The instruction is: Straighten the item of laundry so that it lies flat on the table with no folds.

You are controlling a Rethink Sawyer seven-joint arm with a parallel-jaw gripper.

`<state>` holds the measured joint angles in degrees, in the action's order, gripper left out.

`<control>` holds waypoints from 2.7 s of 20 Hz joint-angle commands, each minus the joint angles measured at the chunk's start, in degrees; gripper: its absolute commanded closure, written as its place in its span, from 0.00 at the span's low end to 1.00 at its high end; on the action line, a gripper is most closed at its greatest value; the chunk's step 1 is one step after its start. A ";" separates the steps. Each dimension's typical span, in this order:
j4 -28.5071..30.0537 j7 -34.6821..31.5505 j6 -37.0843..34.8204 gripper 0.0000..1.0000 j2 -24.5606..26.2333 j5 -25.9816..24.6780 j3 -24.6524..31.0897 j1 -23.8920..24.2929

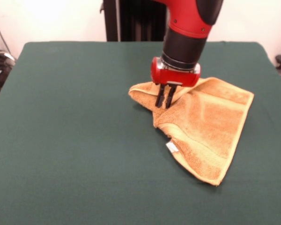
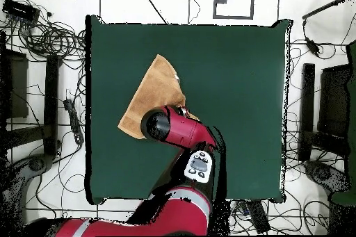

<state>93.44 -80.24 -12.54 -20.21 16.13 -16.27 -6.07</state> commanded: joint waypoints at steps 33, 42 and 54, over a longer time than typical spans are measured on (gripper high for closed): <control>1.31 -15.00 -12.52 1.00 -4.61 2.79 4.53 -0.22; 0.44 -15.07 -12.27 1.00 -4.22 3.03 4.73 -0.15; -2.69 -15.22 -19.34 1.00 -6.29 2.80 3.00 -0.72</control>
<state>93.09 -80.24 -22.87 -26.34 16.10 -16.29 -6.05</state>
